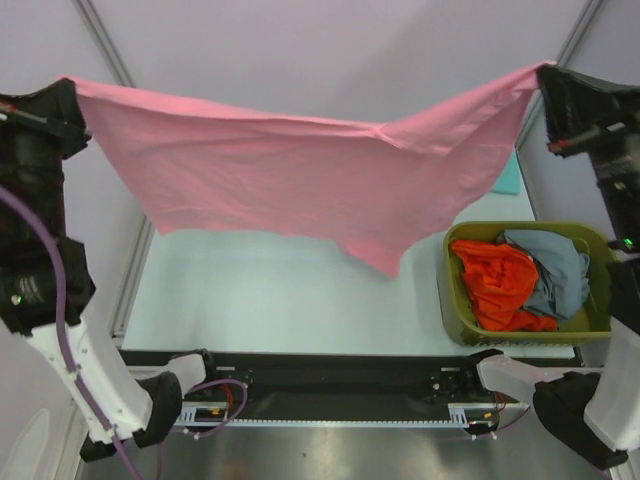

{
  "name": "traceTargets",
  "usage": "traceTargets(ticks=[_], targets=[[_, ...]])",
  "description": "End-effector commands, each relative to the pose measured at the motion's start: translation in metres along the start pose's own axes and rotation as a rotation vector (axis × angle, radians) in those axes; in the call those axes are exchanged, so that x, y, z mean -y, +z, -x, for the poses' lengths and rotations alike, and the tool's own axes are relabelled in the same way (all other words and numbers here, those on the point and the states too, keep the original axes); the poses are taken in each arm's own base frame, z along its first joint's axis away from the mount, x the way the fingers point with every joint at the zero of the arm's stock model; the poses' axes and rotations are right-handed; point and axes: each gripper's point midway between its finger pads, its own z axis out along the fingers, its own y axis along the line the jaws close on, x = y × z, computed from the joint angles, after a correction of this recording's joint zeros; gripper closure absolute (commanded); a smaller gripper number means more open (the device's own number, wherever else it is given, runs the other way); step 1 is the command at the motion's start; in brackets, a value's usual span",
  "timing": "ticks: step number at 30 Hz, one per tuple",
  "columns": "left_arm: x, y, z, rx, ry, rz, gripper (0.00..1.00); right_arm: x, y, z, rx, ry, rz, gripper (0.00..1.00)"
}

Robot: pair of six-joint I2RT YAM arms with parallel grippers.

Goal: Fold and stack the t-shirts
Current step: Flatten the tshirt out

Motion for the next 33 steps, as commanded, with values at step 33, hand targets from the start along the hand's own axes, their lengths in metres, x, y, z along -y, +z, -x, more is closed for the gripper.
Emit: traceTargets(ticks=[33], targets=[[-0.219, 0.109, -0.367, -0.54, 0.175, 0.353, 1.0, 0.162, 0.158, -0.407, -0.503, 0.134, -0.173, 1.0]])
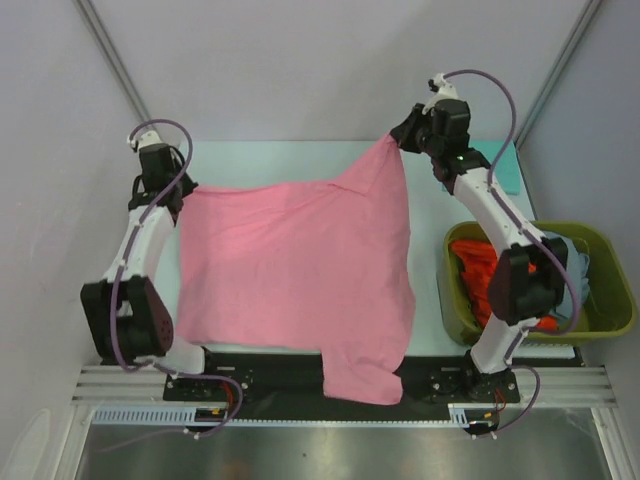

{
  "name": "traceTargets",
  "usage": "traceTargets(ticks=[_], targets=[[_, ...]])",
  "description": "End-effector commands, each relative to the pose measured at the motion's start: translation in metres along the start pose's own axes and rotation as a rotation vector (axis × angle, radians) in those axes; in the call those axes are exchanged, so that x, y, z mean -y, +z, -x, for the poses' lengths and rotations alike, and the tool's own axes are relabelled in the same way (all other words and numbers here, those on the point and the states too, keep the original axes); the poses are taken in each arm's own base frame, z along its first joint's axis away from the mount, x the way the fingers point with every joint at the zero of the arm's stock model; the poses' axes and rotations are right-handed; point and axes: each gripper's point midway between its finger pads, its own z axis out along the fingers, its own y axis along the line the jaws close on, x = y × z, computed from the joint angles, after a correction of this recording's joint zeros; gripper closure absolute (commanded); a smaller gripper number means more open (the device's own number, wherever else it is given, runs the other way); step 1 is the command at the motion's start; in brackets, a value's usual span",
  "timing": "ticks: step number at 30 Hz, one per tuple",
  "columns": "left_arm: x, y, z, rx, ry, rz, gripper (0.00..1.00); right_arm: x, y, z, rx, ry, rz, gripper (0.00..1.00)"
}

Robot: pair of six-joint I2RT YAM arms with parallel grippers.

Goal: Fold and stack the t-shirts
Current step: Flatten the tshirt out, then fold the tshirt

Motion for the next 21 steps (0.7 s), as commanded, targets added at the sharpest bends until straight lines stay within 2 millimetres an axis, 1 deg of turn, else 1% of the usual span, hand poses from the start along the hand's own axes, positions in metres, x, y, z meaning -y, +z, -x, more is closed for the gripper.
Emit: traceTargets(ticks=[1, 2, 3, 4, 5, 6, 7, 8, 9, 10, 11, 12, 13, 14, 15, 16, 17, 19, 20, 21], targets=[[0.015, 0.052, 0.02, 0.071, -0.058, -0.074, 0.99, 0.002, 0.03, 0.026, 0.113, 0.009, 0.031, 1.0], [0.012, 0.068, 0.01, 0.048, -0.038, -0.06, 1.0, 0.008, 0.041, 0.018, 0.092, 0.011, 0.024, 1.0], [0.007, 0.082, 0.005, 0.027, -0.044, -0.052, 1.0, 0.026, 0.063, -0.008, 0.039, 0.028, -0.01, 1.0], [0.003, 0.094, -0.004, -0.017, -0.053, -0.05, 1.0, 0.032, 0.073, -0.018, 0.018, 0.041, -0.022, 1.0], [0.001, 0.118, -0.016, -0.066, -0.072, -0.047, 1.0, 0.037, 0.082, -0.016, 0.005, 0.054, -0.029, 1.0], [-0.003, 0.128, -0.019, -0.092, -0.089, -0.063, 1.0, 0.041, 0.091, -0.021, -0.012, 0.065, -0.036, 1.0], [-0.002, 0.138, -0.011, -0.09, -0.101, -0.066, 1.0, 0.057, 0.107, -0.049, -0.086, 0.084, -0.072, 1.0], [-0.007, 0.154, -0.024, -0.135, -0.119, -0.065, 1.0, 0.051, 0.113, -0.035, -0.067, 0.087, -0.054, 1.0], [-0.005, 0.16, -0.028, -0.157, -0.127, -0.08, 1.0, 0.052, 0.119, -0.033, -0.072, 0.092, -0.053, 1.0], [0.001, 0.164, -0.015, -0.145, -0.135, -0.098, 1.0, 0.065, 0.129, -0.057, -0.137, 0.109, -0.085, 1.0], [0.001, 0.174, -0.024, -0.177, -0.136, -0.108, 1.0, 0.057, 0.131, -0.037, -0.106, 0.105, -0.071, 1.0], [0.004, 0.175, -0.025, -0.198, -0.134, -0.121, 1.0, 0.063, 0.133, -0.046, -0.146, 0.118, -0.09, 1.0], [0.011, 0.177, -0.009, -0.174, -0.131, -0.139, 1.0, 0.063, 0.134, -0.046, -0.156, 0.127, -0.088, 1.0], [0.01, 0.181, -0.012, -0.186, -0.129, -0.145, 1.0, 0.058, 0.136, -0.043, -0.158, 0.142, -0.07, 1.0], [0.012, 0.181, -0.012, -0.196, -0.125, -0.153, 1.0, 0.06, 0.134, -0.046, -0.178, 0.155, -0.076, 1.0], [0.014, 0.181, -0.006, -0.185, -0.121, -0.157, 1.0, 0.06, 0.132, -0.046, -0.185, 0.161, -0.078, 1.0], [0.013, 0.182, -0.007, -0.19, -0.117, -0.158, 1.0, 0.063, 0.129, -0.045, -0.19, 0.188, -0.095, 1.0], [0.013, 0.181, -0.008, -0.206, -0.106, -0.162, 1.0, 0.067, 0.12, -0.054, -0.244, 0.221, -0.119, 1.0], [0.013, 0.18, -0.01, -0.216, -0.102, -0.164, 1.0, 0.069, 0.113, -0.052, -0.255, 0.24, -0.138, 1.0], [0.012, 0.178, -0.014, -0.235, -0.1, -0.159, 1.0, 0.076, 0.105, -0.065, -0.302, 0.259, -0.173, 1.0]])
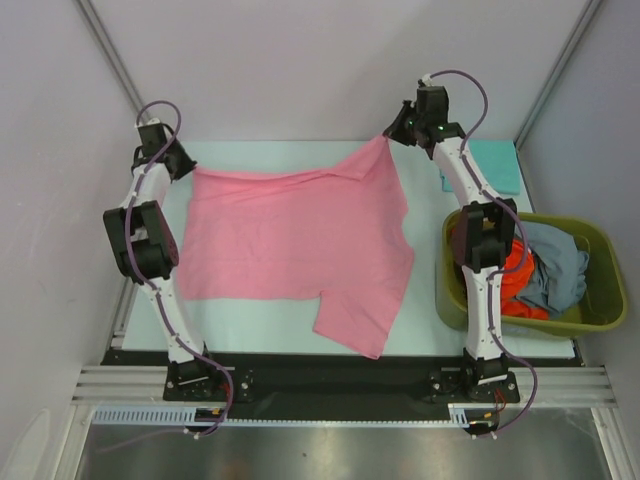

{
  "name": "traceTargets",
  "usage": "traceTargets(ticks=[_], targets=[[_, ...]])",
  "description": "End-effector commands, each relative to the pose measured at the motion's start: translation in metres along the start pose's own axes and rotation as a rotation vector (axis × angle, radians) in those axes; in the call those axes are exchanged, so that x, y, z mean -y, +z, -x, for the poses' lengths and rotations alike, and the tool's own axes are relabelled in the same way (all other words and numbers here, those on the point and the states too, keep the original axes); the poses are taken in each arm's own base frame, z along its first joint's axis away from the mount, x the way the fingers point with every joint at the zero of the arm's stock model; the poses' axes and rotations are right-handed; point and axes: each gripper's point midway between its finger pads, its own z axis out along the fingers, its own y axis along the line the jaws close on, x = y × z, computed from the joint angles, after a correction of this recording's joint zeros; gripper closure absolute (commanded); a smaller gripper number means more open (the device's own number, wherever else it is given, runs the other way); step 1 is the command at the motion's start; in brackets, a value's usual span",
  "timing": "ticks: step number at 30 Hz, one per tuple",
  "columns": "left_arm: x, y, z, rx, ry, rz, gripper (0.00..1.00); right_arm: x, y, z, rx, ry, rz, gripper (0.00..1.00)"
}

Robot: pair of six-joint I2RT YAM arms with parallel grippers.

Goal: Fold and stack the t-shirts
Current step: Fold the tshirt

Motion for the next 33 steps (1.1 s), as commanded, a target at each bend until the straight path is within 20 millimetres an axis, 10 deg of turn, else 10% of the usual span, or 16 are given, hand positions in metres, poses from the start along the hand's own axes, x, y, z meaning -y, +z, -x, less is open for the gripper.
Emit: traceTargets(ticks=[1, 8, 18, 28, 33], targets=[[0.008, -0.009, 0.003, -0.032, 0.03, -0.038, 1.0, 0.004, -0.031, -0.009, -0.096, 0.082, -0.046, 1.0], [-0.013, -0.022, -0.024, -0.137, -0.021, 0.037, 1.0, 0.012, -0.069, -0.048, -0.211, 0.177, -0.083, 1.0], [-0.031, -0.041, -0.025, -0.211, 0.012, 0.104, 1.0, 0.003, -0.105, -0.05, -0.332, 0.453, -0.125, 1.0], [-0.041, -0.044, -0.045, -0.271, 0.049, 0.11, 1.0, 0.009, -0.127, -0.131, -0.43, 0.79, -0.374, 1.0], [-0.041, -0.041, -0.048, -0.28, 0.045, 0.104, 1.0, 0.023, -0.133, -0.135, -0.366, 0.874, -0.446, 1.0]])
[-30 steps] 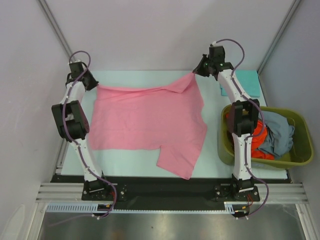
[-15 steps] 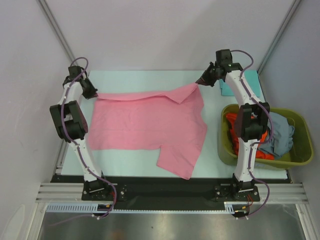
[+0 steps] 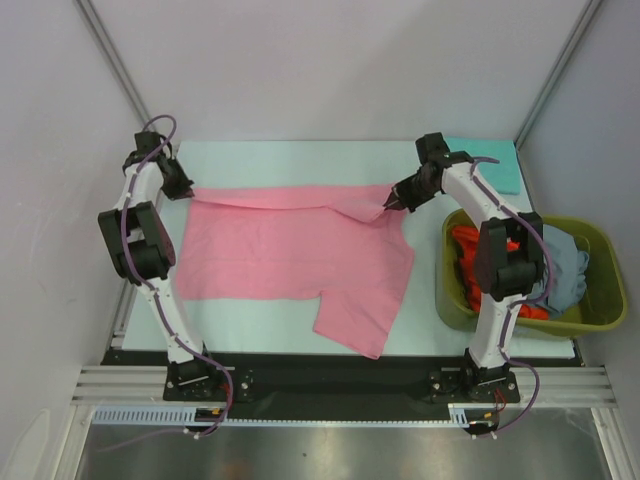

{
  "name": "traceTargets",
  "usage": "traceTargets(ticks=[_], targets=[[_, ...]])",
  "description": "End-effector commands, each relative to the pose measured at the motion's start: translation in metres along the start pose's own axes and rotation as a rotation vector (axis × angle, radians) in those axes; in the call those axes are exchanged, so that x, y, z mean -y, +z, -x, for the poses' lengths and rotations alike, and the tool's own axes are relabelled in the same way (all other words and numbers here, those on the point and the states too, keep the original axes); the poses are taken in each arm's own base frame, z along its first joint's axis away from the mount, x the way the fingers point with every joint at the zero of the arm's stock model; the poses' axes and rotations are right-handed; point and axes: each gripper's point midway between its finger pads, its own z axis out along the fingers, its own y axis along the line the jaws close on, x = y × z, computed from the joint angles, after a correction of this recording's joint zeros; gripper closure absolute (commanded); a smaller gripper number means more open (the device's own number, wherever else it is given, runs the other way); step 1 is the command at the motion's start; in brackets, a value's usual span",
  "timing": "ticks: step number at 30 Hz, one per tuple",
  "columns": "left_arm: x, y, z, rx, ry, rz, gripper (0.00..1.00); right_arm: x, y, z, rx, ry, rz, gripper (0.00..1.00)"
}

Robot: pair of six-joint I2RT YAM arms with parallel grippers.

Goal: Fold and stack the t-shirts
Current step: Fold the tshirt

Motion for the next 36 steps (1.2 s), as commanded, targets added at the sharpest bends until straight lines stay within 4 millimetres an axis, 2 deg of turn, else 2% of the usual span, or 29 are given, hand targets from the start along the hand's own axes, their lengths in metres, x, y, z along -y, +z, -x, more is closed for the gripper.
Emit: traceTargets(ticks=[1, 5, 9, 13, 15, 17, 18, 19, 24, 26, 31, 36], targets=[[-0.001, -0.009, 0.005, 0.014, 0.016, -0.014, 1.0, -0.019, -0.03, 0.019, 0.105, 0.092, 0.075, 1.0], [-0.007, -0.006, -0.005, -0.003, 0.006, 0.007, 1.0, -0.014, -0.023, 0.03, 0.12, 0.05, 0.04, 1.0], [-0.014, -0.005, -0.013, -0.013, -0.008, 0.037, 1.0, 0.003, -0.007, 0.039, 0.135, -0.005, -0.022, 1.0], [-0.017, -0.007, -0.013, -0.014, -0.017, 0.041, 1.0, 0.002, -0.017, 0.05, 0.17, -0.084, 0.001, 1.0], [-0.019, -0.007, -0.011, -0.012, -0.019, 0.041, 1.0, -0.01, -0.032, 0.058, 0.213, -0.166, 0.039, 1.0], [-0.019, -0.008, -0.007, -0.003, -0.021, 0.042, 1.0, -0.006, -0.039, 0.059, 0.211, -0.225, 0.009, 1.0], [-0.022, -0.006, -0.008, -0.011, -0.023, 0.046, 1.0, -0.011, -0.041, 0.057, 0.206, -0.248, 0.018, 1.0], [-0.021, -0.006, -0.007, -0.008, -0.021, 0.049, 1.0, -0.008, -0.038, 0.054, 0.186, -0.263, 0.007, 1.0], [-0.028, 0.001, -0.015, -0.033, -0.026, 0.07, 1.0, 0.007, -0.003, 0.022, 0.055, -0.31, -0.02, 1.0], [-0.029, 0.002, -0.016, -0.034, -0.023, 0.07, 1.0, 0.003, 0.0, 0.018, 0.061, -0.321, -0.002, 1.0], [-0.03, 0.009, -0.023, -0.052, -0.03, 0.064, 1.0, 0.007, 0.012, 0.027, 0.062, -0.321, -0.021, 1.0], [-0.036, 0.014, -0.032, -0.082, -0.022, 0.088, 1.0, 0.012, 0.015, 0.034, 0.077, -0.32, -0.042, 1.0]])
